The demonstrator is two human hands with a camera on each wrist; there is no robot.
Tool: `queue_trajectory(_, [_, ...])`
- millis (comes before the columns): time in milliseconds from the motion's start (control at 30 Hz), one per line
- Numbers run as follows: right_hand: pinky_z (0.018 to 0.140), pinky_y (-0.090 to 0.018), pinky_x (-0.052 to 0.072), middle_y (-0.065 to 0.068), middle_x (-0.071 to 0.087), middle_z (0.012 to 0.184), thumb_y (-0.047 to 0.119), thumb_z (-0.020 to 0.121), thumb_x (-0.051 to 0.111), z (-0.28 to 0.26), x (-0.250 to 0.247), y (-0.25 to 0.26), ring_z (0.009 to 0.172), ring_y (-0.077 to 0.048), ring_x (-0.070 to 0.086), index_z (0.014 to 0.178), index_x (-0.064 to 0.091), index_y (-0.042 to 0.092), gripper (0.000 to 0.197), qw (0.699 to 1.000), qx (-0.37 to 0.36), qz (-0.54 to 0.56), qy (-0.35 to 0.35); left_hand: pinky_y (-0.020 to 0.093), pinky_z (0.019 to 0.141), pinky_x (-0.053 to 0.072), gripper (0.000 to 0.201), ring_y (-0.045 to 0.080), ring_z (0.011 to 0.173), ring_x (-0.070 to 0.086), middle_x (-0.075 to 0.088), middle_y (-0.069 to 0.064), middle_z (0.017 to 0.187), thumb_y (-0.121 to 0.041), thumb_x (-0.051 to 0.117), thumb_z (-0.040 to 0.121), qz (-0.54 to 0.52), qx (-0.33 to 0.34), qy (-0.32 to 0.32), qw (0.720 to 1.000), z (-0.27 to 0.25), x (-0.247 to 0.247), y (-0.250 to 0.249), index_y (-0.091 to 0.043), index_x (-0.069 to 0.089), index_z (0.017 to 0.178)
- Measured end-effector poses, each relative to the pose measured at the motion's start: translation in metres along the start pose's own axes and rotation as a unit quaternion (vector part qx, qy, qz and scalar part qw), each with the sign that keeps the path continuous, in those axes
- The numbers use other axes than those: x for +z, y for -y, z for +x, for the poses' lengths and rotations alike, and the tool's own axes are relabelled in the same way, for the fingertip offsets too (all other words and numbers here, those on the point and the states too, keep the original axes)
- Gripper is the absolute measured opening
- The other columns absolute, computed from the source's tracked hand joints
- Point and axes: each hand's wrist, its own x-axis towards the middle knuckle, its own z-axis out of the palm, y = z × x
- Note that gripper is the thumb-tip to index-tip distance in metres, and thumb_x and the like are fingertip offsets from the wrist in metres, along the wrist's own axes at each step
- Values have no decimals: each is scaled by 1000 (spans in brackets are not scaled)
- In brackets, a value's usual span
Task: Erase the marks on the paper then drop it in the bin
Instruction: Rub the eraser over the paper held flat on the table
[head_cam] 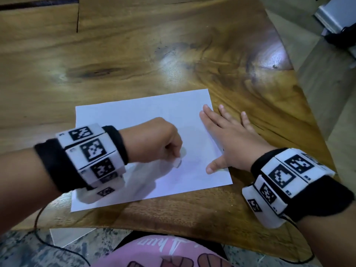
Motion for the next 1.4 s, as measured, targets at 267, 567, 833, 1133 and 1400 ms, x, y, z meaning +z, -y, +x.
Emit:
queue_trajectory(267, [111,-54,-17,22,-34,148,63,59,73,1,-1,1,136,-10,-34,144,-24,32,133,1000,10,11,2,23,57,24,3,18,64,47,48,-4,62,-12,66,74,4,-21,-119,993,25,7,-12,-12,66,72])
queue_trajectory(567, [110,-54,-16,22,-32,149,62,59,75,-1,-3,4,136,-13,-34,145,-23,31,134,1000,17,8,6,13,53,30,8,13,65,47,56,-5,63,-20,69,75,-27,-38,-138,989,36,-2,-14,-13,69,78])
queue_trajectory(833, [109,-54,-17,22,-34,148,61,58,76,0,-3,3,136,-12,-35,145,-24,31,136,1000,20,16,14,26,61,39,7,18,65,55,59,1,67,-11,63,76,-26,26,-47,998,1,30,-27,-15,67,71])
queue_trajectory(1133, [109,-52,-18,22,-34,147,61,61,75,-1,-4,4,135,-13,-36,145,-25,31,133,999,21,16,18,20,56,21,4,18,64,45,44,-9,58,-14,66,76,-16,-16,-128,992,26,6,-11,-11,65,72])
queue_trajectory(1400, [110,-52,-17,22,-36,146,61,61,74,0,-3,3,134,-13,-37,144,-26,31,134,999,18,18,22,23,61,29,5,20,71,52,54,-1,71,-14,66,75,-5,-14,-84,996,17,6,-6,-13,68,79])
